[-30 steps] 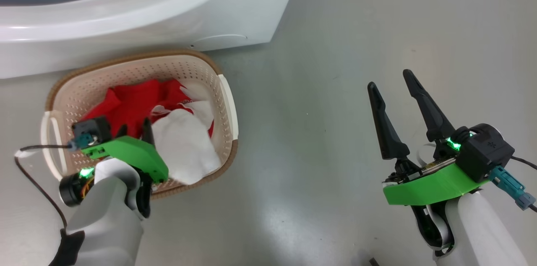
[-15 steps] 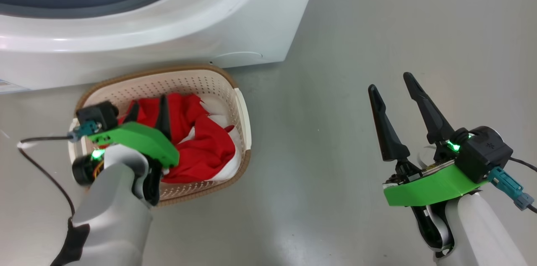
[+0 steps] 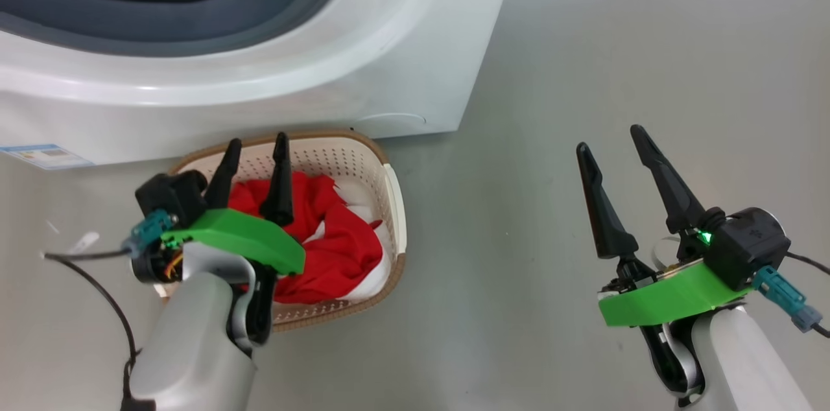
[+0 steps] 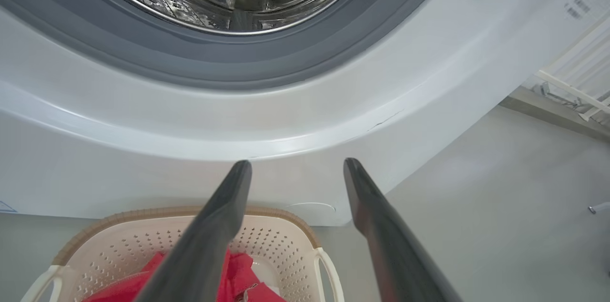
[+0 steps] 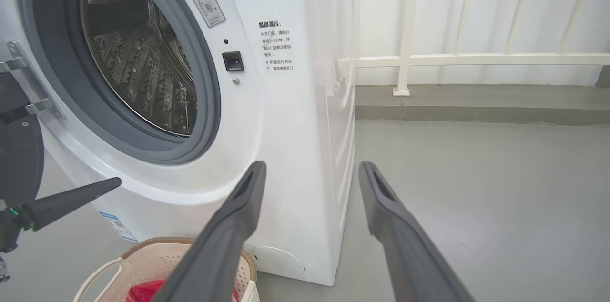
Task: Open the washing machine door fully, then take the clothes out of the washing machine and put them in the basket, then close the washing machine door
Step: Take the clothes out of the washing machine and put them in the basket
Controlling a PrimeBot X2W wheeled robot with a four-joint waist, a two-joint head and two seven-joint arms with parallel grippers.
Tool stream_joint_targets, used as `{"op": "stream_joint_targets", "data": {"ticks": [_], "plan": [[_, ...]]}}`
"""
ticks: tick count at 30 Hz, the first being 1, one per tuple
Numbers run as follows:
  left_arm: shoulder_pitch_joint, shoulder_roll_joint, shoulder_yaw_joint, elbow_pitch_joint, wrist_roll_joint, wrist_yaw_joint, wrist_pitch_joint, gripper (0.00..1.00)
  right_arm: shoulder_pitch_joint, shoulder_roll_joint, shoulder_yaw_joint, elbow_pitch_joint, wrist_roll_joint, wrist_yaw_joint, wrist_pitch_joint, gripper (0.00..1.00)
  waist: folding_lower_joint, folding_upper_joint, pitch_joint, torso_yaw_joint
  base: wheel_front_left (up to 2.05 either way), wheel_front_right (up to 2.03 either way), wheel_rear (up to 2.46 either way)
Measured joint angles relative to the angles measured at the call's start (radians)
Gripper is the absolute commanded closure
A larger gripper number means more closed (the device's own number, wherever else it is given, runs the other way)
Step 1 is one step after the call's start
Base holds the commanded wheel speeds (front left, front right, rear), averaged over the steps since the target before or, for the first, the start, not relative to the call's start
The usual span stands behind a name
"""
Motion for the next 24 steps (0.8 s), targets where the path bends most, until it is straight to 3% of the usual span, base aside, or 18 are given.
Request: {"op": "stream_joint_targets", "data": {"ticks": [8,16,24], "plan": [[0.128,0.001,-0.026,-0.194,-0.009,0.045,0.000,0.00,0.038,0.000,-0.007,0.011,-0.014,0.000,0.000,0.00,0.0000,0.0000,-0.062,0.021,0.00,0.00,0.00],[0.239,0.003,-0.041,-0.349,-0.001,0.062,-0.003,0.00,0.084,0.001,-0.037,0.015,-0.015,0.000,0.000,0.00,-0.0001,0.0000,-0.127,0.041,0.00,0.00,0.00],[0.334,0.007,-0.015,-0.518,0.102,0.070,-0.004,0.00,0.130,0.001,-0.065,0.003,-0.024,0.000,0.000,0.00,0.0000,0.0000,-0.191,0.056,0.00,0.00,0.00]]}}
